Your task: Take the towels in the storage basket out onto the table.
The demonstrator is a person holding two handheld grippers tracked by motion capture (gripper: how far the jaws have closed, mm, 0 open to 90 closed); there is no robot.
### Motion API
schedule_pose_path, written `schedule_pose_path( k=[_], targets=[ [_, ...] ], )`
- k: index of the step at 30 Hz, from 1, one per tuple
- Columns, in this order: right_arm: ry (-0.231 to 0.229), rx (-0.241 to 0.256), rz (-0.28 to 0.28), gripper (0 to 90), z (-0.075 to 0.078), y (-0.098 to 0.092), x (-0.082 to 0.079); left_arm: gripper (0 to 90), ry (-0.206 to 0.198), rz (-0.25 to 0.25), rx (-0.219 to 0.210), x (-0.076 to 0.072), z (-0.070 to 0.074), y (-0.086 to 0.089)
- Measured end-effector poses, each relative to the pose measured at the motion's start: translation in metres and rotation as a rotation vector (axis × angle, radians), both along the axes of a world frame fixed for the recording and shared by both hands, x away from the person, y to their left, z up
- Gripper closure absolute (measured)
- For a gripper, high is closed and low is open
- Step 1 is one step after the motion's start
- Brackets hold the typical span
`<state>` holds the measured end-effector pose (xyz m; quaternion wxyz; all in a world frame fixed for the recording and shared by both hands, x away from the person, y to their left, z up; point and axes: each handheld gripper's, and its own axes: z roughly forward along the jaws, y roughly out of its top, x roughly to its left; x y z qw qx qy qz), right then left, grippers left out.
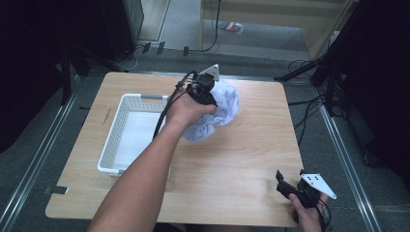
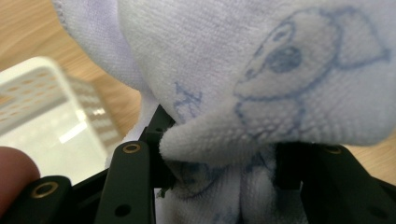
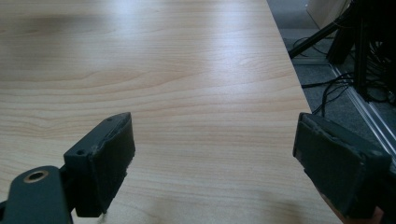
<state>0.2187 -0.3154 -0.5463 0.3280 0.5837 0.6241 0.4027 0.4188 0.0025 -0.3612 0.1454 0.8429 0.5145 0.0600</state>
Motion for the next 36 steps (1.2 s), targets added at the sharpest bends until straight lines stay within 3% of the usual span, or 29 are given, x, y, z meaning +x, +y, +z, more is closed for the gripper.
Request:
schedule_pose_path(
  k=[3,5,6,7,8,12,15,17,19,20,21,24,30,36],
  targets=[
    [-0.002,0.000,-0.006,13.0,0.000,0.000,0.000,52.6,0.005,-0.012,-0.005,0.002,-0.008,-0.011],
    [-0.006,-0.005,-0.008,13.0,0.000,0.000,0.000,52.5,0.025,-0.041,-0.006,0.002,-0.025,-0.030],
    [-0.007,-0.006,-0.008,13.0,0.000,0.000,0.000,52.5,0.025,-0.041,-0.006,0.002,-0.025,-0.030],
    [-0.006,-0.009,-0.009,13.0,0.000,0.000,0.000,52.4,0.043,-0.059,-0.009,0.001,-0.040,-0.040],
    [-0.007,-0.009,-0.009,13.0,0.000,0.000,0.000,52.3,0.056,-0.060,-0.006,0.000,-0.046,-0.044],
    [-0.012,-0.004,-0.011,13.0,0.000,0.000,-0.001,51.7,0.069,-0.058,0.005,0.000,-0.063,-0.048],
    [-0.010,-0.001,-0.012,13.0,0.000,0.000,-0.001,49.9,0.082,-0.026,0.005,-0.002,-0.089,-0.045],
    [-0.011,0.000,-0.011,13.0,0.000,0.000,-0.001,44.5,0.103,-0.022,0.004,-0.002,-0.098,-0.042],
    [-0.011,0.000,-0.011,13.0,0.000,0.000,-0.001,30.7,0.143,-0.026,-0.005,-0.001,-0.105,-0.040],
    [-0.012,-0.002,-0.010,13.0,0.000,0.000,-0.001,18.6,0.145,-0.028,-0.009,-0.001,-0.107,-0.039],
    [-0.012,-0.003,-0.011,13.0,0.000,0.000,-0.001,12.2,0.139,-0.025,-0.008,-0.001,-0.107,-0.038],
    [-0.009,-0.003,-0.014,13.0,0.000,0.000,-0.001,0.0,0.146,-0.026,-0.024,0.000,-0.103,-0.033],
    [-0.007,-0.005,-0.016,12.9,0.000,0.001,0.000,0.0,0.134,-0.029,-0.071,0.001,-0.090,-0.017],
    [-0.008,-0.007,-0.020,13.0,0.000,0.001,-0.001,0.0,0.119,-0.033,-0.062,-0.003,-0.081,-0.005]
  ],
)
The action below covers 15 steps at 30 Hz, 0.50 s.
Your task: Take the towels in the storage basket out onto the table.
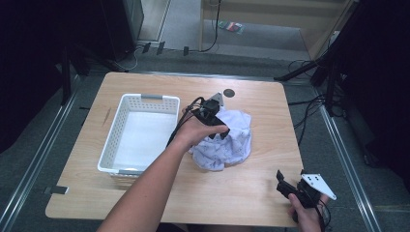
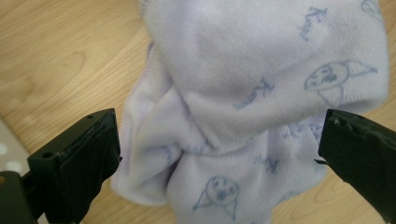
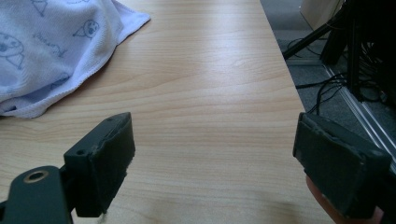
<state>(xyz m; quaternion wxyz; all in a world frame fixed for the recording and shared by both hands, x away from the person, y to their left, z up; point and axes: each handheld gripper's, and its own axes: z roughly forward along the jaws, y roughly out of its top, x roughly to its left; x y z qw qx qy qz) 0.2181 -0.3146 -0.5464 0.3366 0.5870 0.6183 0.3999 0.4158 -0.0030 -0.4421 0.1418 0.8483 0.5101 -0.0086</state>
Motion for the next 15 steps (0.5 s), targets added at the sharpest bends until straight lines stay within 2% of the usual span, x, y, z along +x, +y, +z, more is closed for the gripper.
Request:
schedule_pose_path(
  k=[2,10,15],
  targets=[
    [-0.002,0.003,0.003,13.0,0.000,0.000,0.000,0.0,-0.011,-0.001,-0.005,-0.004,0.009,0.008],
    [0.001,-0.005,0.000,12.9,0.000,0.000,0.000,0.0,-0.049,0.034,-0.010,-0.015,0.031,0.040],
    [0.006,0.005,0.006,12.9,0.000,-0.001,0.000,0.0,-0.063,0.066,-0.014,-0.016,0.038,0.065]
  ],
)
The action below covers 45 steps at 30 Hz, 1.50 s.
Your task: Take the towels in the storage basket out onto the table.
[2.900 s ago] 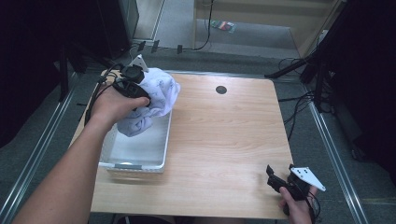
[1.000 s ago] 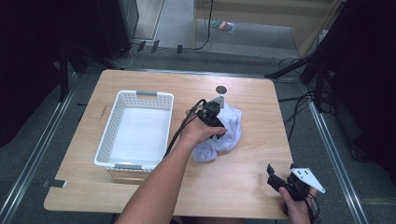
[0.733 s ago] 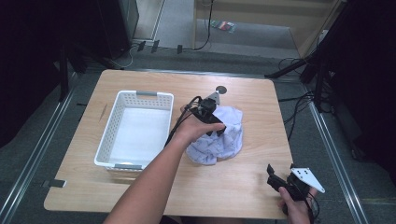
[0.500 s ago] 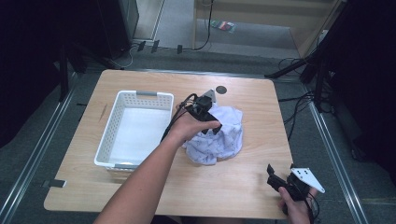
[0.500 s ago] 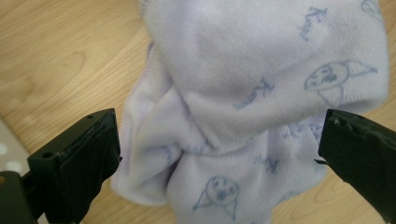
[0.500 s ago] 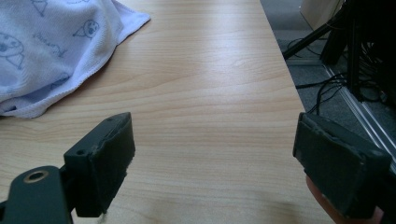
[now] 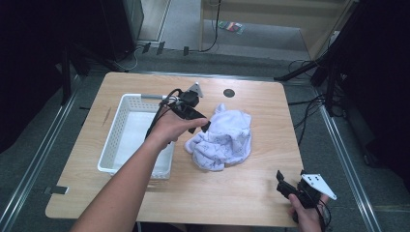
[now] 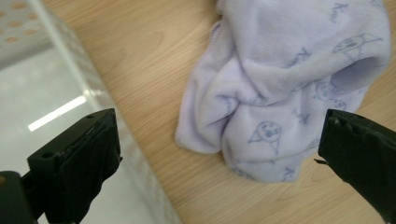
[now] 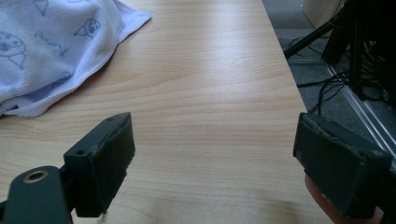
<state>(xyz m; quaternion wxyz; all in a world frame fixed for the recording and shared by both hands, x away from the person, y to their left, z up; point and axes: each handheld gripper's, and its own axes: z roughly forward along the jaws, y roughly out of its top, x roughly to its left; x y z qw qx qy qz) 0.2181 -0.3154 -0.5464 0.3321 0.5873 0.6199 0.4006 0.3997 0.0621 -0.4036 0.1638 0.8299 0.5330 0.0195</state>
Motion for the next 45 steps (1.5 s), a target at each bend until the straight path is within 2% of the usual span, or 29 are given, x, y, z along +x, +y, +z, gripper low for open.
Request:
schedule_pose_path(
  k=[4,5,6,10,13,15,18,24,25,26,27,29,31,32,34,35,41,45],
  targets=[
    [0.003,0.001,0.004,12.9,0.000,0.000,0.000,0.0,-0.011,0.029,-0.004,-0.002,0.003,0.020],
    [0.003,0.001,0.004,12.9,0.000,0.000,0.000,0.0,-0.011,0.029,-0.004,-0.002,0.003,0.020],
    [0.006,-0.002,0.008,12.8,0.000,0.000,0.000,0.0,-0.013,0.040,-0.011,-0.004,0.004,0.030],
    [0.008,-0.002,0.011,12.8,0.000,0.000,0.001,0.0,-0.021,0.053,-0.012,-0.007,0.007,0.041],
    [0.009,-0.002,0.008,12.7,0.000,0.000,0.001,0.0,-0.028,0.078,-0.012,-0.010,0.011,0.061],
    [0.009,-0.003,0.007,12.8,0.000,0.000,0.001,0.0,-0.027,0.081,-0.011,-0.011,0.012,0.066],
    [0.010,-0.005,0.005,12.8,0.000,0.000,0.001,0.0,-0.040,0.108,-0.011,-0.013,0.018,0.088],
    [0.010,-0.005,0.004,12.8,0.000,0.000,0.001,0.0,-0.048,0.145,-0.020,-0.018,0.021,0.114],
    [0.010,-0.009,0.003,12.8,0.000,0.000,0.001,0.0,-0.050,0.156,-0.021,-0.019,0.021,0.124],
    [0.010,-0.009,0.003,12.8,0.000,0.000,0.001,0.0,-0.050,0.156,-0.021,-0.019,0.021,0.124],
    [0.012,-0.006,0.003,12.8,0.000,0.000,0.001,0.0,-0.048,0.179,-0.019,-0.021,0.019,0.137],
    [0.013,-0.006,0.003,12.7,0.000,0.000,0.001,0.0,-0.047,0.188,-0.017,-0.022,0.019,0.143],
    [0.014,-0.004,0.005,12.7,0.000,0.000,0.002,0.0,-0.048,0.215,0.000,-0.024,0.015,0.160],
    [0.014,-0.004,0.005,12.7,0.000,0.000,0.002,0.0,-0.048,0.215,0.000,-0.024,0.015,0.160],
    [0.016,-0.002,0.005,12.8,0.000,0.000,0.002,0.0,-0.045,0.227,0.003,-0.027,0.014,0.175],
    [0.016,-0.002,0.005,12.8,0.000,0.000,0.002,0.0,-0.045,0.227,0.003,-0.027,0.014,0.175],
    [0.024,0.000,0.007,12.7,0.000,0.000,0.002,0.0,-0.045,0.267,0.002,-0.035,0.010,0.208],
    [0.027,0.000,0.007,12.7,0.000,0.000,0.002,0.0,-0.047,0.296,-0.016,-0.040,0.004,0.223]
  ],
)
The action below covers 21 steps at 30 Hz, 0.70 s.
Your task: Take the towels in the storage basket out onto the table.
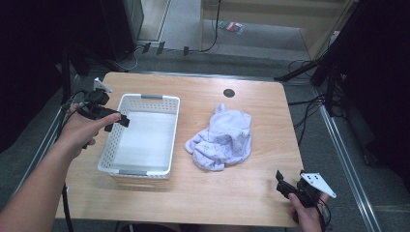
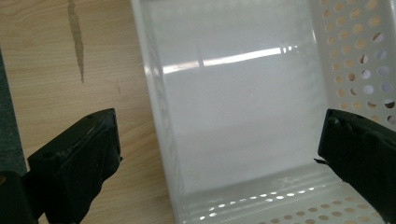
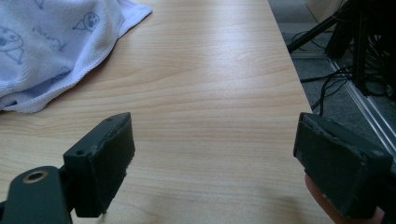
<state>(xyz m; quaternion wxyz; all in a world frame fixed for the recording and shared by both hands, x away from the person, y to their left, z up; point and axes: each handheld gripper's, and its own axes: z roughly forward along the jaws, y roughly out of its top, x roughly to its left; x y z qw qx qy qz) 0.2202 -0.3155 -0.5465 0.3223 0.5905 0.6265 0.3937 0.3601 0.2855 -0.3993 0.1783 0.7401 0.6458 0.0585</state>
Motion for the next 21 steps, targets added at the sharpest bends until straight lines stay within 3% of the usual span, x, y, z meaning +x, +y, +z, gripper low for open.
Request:
schedule_pose_path(
  k=[3,6,10,18,19,21],
  targets=[
    [-0.001,-0.001,0.002,12.7,0.000,0.000,0.000,0.0,0.007,0.006,-0.006,-0.002,-0.003,0.008],
    [-0.001,0.000,0.000,12.7,0.000,0.000,0.000,0.0,-0.011,0.027,-0.022,-0.008,-0.007,0.021],
    [-0.001,-0.001,0.004,12.7,0.000,0.000,0.000,0.0,-0.025,0.039,-0.010,-0.016,-0.016,0.031],
    [-0.001,0.004,0.008,12.7,0.000,-0.001,0.001,0.0,-0.089,0.060,-0.091,-0.040,-0.029,0.050],
    [-0.002,0.004,0.008,12.7,0.000,-0.001,0.000,0.0,-0.114,0.066,-0.159,-0.051,-0.032,0.057],
    [-0.006,0.009,0.010,12.7,0.000,-0.001,0.000,0.0,-0.146,0.086,-0.181,-0.061,-0.035,0.061]
  ],
)
